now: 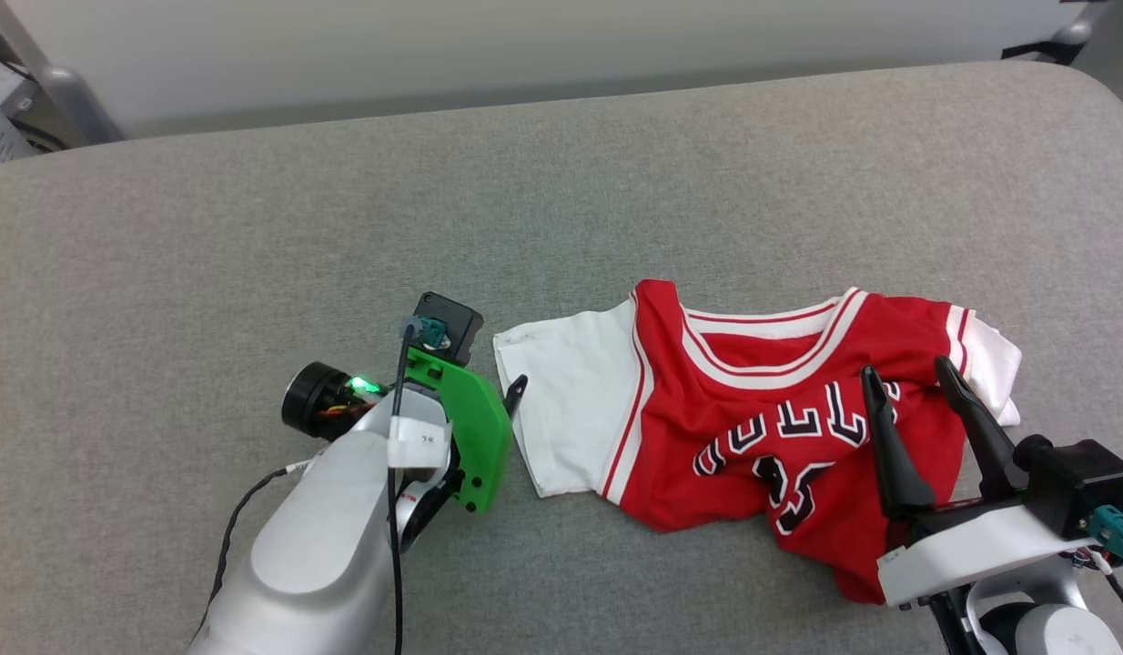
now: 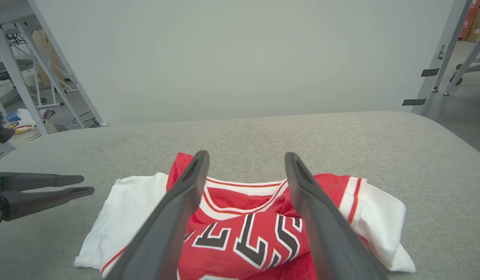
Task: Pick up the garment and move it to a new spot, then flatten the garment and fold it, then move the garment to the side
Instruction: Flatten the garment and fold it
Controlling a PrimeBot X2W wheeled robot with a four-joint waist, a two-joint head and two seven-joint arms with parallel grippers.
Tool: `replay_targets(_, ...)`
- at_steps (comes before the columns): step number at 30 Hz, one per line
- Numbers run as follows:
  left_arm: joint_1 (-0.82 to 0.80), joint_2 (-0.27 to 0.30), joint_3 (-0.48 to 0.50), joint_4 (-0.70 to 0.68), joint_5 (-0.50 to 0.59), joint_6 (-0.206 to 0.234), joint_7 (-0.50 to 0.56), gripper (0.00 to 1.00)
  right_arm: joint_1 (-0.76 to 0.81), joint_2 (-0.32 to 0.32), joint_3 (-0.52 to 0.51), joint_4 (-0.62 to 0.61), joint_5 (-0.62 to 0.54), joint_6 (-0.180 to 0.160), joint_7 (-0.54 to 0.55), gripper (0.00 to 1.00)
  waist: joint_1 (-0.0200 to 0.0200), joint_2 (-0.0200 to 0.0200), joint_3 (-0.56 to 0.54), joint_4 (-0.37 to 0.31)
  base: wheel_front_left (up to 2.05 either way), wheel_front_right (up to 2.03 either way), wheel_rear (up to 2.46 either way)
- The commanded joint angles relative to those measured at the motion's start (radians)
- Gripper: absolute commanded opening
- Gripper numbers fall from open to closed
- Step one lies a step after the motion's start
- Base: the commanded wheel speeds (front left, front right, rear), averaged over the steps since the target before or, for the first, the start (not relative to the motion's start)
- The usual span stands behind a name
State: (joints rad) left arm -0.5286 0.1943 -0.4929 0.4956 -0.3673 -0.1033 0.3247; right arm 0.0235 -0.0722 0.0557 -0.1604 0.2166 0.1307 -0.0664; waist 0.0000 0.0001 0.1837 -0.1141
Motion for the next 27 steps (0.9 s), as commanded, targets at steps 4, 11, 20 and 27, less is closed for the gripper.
replay_targets(4,-0.066,0.016,-0.065,0.054,0.014,-0.019,0.074,1.00,-0.024,0.006,0.003,0.012,0.015,0.000,-0.019,1.00,0.0000,-0.0001,0.077,-0.064,0.00,0.00,0.00)
replay_targets(11,-0.107,0.035,-0.215,0.119,-0.013,-0.027,0.210,1.00,-0.035,0.013,-0.003,0.026,0.036,0.000,-0.038,1.00,0.0000,-0.0001,0.101,-0.079,0.00,0.00,0.00)
replay_targets(20,-0.134,0.084,-0.310,0.086,-0.112,-0.027,0.156,0.00,-0.037,0.017,-0.021,0.048,0.058,0.000,-0.042,1.00,0.0000,-0.0001,0.088,-0.054,0.00,0.00,0.00)
replay_targets(27,-0.108,0.148,-0.240,0.003,-0.114,0.043,0.025,0.00,-0.018,0.018,-0.051,0.050,0.063,0.000,-0.027,1.00,0.0000,-0.0001,0.045,0.004,0.00,0.00,0.00)
